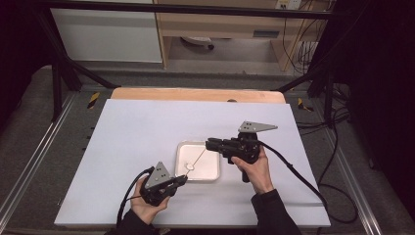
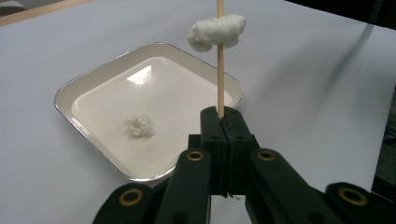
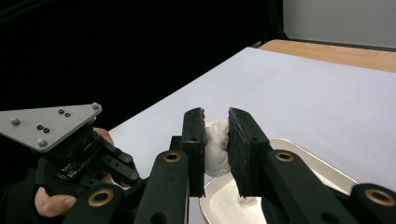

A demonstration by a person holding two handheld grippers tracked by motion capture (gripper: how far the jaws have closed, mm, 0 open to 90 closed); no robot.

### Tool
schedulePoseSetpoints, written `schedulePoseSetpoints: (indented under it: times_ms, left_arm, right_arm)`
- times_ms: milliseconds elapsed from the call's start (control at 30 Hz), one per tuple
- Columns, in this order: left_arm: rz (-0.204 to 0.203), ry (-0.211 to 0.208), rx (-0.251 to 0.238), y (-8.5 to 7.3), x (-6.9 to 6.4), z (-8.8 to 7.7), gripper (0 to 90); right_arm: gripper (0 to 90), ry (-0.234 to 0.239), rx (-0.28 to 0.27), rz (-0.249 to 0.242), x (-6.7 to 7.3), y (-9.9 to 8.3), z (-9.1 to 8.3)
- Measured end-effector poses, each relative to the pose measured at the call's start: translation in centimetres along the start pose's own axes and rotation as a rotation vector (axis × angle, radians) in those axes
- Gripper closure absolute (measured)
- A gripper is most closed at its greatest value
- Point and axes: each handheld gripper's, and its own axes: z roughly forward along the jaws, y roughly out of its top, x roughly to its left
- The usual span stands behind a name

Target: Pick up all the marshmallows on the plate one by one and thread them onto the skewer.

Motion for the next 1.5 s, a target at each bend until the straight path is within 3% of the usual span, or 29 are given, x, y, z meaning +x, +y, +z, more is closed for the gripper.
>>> schedulePoseSetpoints:
  times_ms: [567, 1067, 1500]
  left_arm:
    - [0.025, -0.001, 0.003, -0.1, -0.2, 0.1, 88.9]
    - [0.029, 0.009, 0.025, -0.4, -0.3, 0.3, 88.9]
    - [0.029, 0.021, 0.012, -0.4, -0.5, 0.1, 89.0]
  right_arm:
    - [79.5, 0.044, 0.037, 0.016, 0.0, -0.3, 0.4]
    - [80.4, 0.047, 0.046, 0.013, 0.4, -1.3, 1.3]
    - [80.7, 0.050, 0.047, 0.014, 0.7, -1.8, 1.6]
